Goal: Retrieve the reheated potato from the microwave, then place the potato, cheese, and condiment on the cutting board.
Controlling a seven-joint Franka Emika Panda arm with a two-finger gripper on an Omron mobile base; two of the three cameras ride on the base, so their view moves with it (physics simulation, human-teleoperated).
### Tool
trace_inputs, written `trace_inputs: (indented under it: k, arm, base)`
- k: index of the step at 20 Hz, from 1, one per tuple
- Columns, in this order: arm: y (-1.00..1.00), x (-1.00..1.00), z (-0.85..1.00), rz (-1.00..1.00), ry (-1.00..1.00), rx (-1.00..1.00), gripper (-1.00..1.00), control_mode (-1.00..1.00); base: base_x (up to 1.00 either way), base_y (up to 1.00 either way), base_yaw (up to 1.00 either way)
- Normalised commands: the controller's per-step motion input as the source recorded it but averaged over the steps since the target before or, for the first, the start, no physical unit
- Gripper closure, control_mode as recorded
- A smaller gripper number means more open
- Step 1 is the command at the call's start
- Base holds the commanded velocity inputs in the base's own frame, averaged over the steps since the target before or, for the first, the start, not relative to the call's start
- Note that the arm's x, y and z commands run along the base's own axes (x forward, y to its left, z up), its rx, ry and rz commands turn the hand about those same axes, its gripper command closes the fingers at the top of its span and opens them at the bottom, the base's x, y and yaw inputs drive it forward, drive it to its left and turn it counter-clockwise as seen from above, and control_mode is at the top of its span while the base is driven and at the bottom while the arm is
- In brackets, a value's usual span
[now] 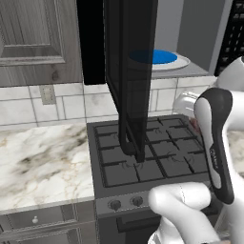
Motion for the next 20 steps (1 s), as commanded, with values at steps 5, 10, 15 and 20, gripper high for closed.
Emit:
trace_inputs:
  k: [5, 10, 15, 20]
  arm:
    - [0.05, 0.28, -0.62, 0.0, 0.06, 0.08, 1.0, -1.0]
    - [0.06, 0.28, -0.53, 0.0, 0.03, 0.03, 1.0, -1.0]
    - [0.05, 0.24, -0.37, 0.0, 0.01, 0.0, 1.0, -1.0]
    - [0.03, 0.18, -0.13, 0.0, 0.0, 0.0, 1.0, -1.0]
  base:
    - [0.0, 0.0, 0.0]
    - [0.0, 0.0, 0.0]
    - [0.0, 0.0, 0.0]
    - [0.0, 0.0, 0.0]
